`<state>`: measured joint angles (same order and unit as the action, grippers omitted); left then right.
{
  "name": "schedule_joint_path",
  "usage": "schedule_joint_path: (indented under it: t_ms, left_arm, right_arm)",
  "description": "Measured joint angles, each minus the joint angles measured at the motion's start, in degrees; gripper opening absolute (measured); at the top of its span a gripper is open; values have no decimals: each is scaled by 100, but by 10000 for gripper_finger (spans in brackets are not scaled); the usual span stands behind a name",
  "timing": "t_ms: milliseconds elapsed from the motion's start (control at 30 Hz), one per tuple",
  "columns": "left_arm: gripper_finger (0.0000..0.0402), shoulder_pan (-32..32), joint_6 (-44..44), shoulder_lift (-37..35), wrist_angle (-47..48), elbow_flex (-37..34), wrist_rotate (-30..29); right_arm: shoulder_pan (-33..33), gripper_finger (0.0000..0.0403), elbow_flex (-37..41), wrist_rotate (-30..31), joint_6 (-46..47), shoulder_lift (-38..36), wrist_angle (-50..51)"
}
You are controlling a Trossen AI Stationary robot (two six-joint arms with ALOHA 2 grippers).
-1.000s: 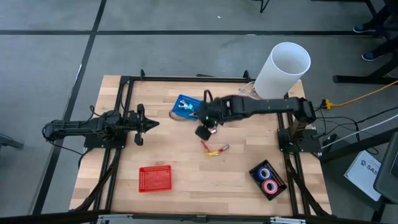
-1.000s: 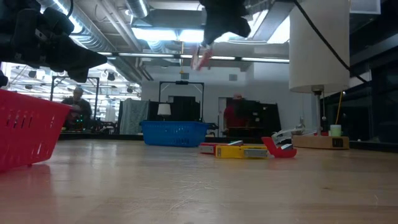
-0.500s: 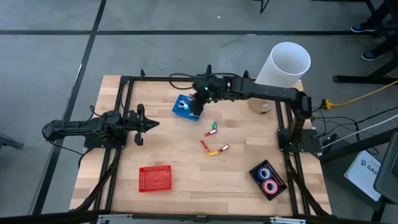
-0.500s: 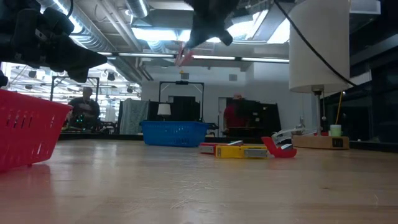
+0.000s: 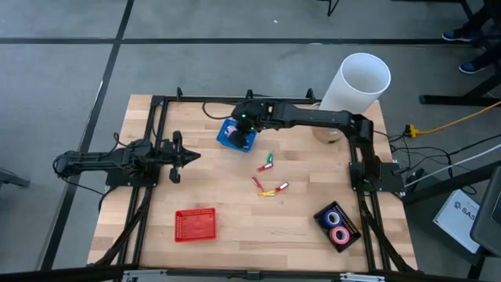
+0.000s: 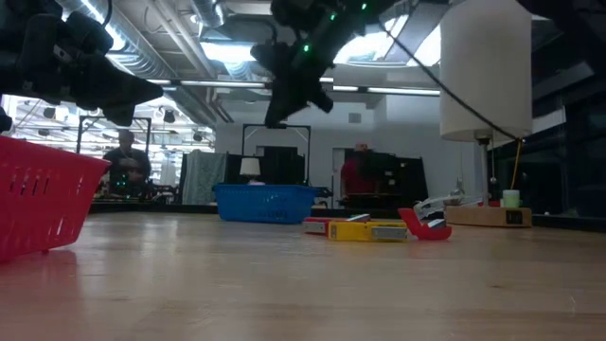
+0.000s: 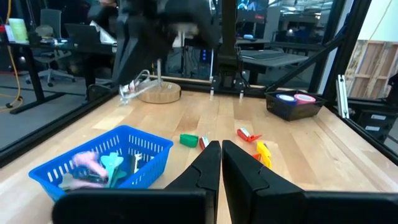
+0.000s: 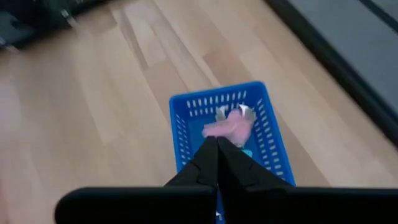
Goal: Pick and place Stapler, Stapler remover, tape
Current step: Adjust the red bin
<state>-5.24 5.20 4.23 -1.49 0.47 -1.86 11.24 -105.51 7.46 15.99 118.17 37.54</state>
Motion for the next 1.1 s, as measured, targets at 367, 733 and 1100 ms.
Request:
schedule_joint_path:
  t_ms: [367,733,1100]
  left_arm:
    - [13,-2,-1,0,2,0,-1]
    - [12,-2,-1,0,2,0,-1]
    - [10,0,0,0,2,0,-1]
  right_arm:
    - [-8,19,4,-532,-434,32,-1]
    - [-534,99,2,-2359,-3038,-152,-798]
    - [-936,216,2,-2360,-3139,-181,-947]
